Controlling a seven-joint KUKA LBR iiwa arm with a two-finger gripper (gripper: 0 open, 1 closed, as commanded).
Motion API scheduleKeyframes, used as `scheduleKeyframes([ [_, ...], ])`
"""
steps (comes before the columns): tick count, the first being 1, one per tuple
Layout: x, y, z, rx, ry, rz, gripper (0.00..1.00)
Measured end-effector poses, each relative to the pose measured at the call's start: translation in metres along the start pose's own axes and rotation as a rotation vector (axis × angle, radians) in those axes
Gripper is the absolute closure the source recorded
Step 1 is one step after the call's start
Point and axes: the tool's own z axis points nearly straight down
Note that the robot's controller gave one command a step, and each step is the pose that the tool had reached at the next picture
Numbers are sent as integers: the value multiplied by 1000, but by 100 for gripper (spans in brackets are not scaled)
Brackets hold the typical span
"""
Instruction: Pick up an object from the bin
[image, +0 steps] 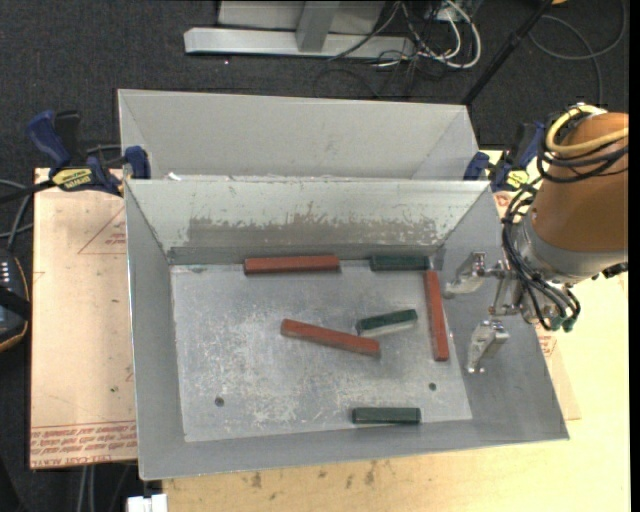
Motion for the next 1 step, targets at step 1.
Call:
scheduleKeyframes([
  [1,0,0,0,0,0,0,0],
])
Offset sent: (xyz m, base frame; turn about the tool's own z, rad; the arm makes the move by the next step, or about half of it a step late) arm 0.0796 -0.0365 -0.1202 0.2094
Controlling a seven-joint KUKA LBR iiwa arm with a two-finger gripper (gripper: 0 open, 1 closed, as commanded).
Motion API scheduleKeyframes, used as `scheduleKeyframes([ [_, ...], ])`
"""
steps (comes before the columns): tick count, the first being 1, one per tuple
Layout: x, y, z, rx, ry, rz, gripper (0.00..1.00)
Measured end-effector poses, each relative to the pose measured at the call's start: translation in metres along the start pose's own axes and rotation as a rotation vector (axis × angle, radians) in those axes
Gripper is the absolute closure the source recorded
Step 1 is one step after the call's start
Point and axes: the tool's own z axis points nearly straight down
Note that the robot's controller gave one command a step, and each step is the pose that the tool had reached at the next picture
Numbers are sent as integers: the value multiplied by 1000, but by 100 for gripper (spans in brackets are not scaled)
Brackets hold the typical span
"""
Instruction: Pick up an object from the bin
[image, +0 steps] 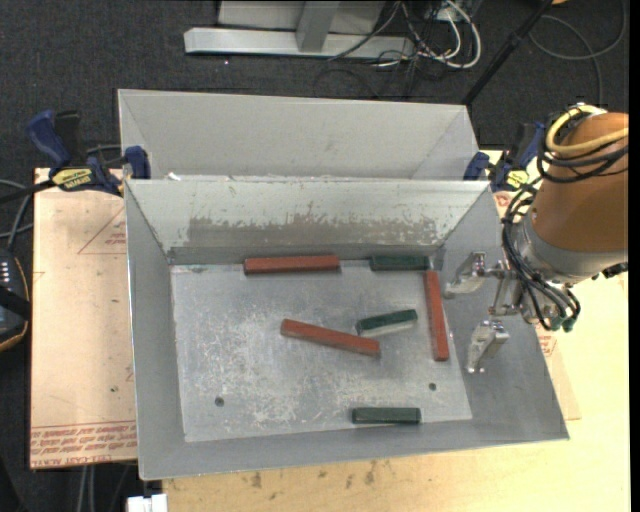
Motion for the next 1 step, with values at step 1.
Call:
scheduleKeyframes([
  [1,-31,-13,41,0,-7,76,0],
])
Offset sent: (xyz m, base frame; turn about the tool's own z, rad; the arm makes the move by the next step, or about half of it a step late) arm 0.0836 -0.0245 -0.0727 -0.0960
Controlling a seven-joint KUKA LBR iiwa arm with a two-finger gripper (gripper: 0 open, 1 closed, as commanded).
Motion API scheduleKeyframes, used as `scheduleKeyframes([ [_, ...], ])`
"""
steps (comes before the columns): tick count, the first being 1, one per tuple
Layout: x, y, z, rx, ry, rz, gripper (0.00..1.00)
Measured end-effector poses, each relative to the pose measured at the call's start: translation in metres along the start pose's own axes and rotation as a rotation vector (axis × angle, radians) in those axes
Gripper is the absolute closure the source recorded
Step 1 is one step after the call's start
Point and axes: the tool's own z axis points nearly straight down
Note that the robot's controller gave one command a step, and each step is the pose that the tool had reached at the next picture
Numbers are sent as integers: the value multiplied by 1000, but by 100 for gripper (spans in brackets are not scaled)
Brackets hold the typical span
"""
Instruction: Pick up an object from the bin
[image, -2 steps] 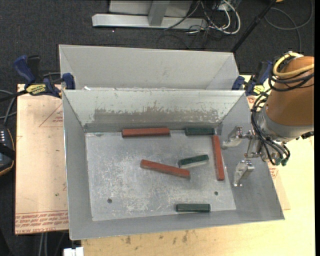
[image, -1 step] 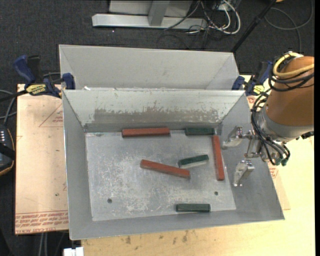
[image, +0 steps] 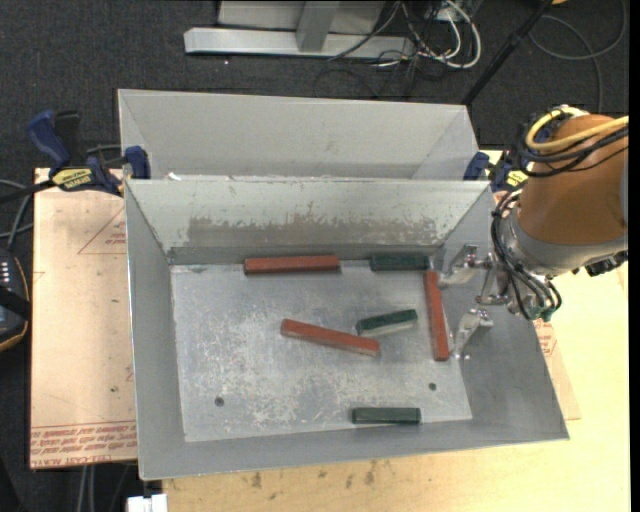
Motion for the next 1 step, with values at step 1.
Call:
scheduleKeyframes([
  [1,-27,-4,25,0,8,-48,0],
])
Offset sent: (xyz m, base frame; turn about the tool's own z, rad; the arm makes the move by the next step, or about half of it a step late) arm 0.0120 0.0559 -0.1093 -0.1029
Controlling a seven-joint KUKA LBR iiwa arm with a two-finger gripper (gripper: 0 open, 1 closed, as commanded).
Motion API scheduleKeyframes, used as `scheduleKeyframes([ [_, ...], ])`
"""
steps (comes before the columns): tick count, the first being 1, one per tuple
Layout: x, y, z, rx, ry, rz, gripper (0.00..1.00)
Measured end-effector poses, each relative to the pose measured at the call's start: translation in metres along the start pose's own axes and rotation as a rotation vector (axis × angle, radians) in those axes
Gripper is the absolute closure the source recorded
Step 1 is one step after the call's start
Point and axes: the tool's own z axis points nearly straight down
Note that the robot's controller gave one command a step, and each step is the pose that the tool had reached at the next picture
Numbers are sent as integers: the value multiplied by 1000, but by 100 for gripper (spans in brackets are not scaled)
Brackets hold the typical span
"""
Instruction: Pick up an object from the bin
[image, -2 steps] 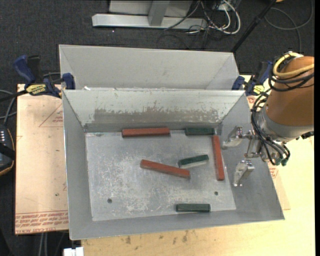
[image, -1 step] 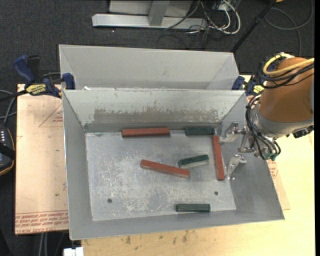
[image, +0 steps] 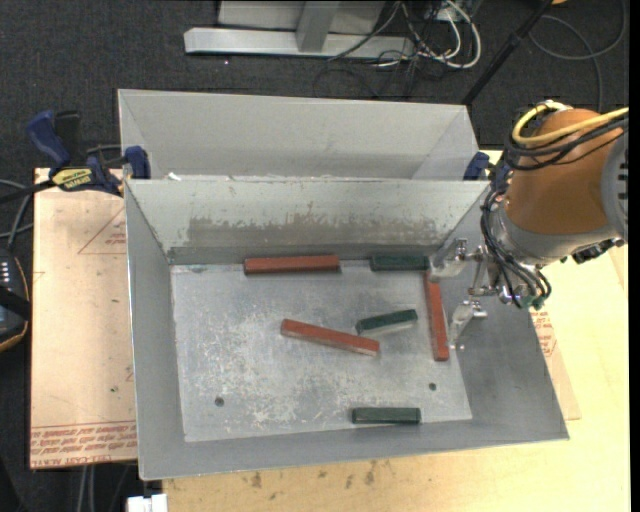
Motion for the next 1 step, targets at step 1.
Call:
scheduleKeyframes([
  [1,16,62,85,-1,-1,-57,100],
])
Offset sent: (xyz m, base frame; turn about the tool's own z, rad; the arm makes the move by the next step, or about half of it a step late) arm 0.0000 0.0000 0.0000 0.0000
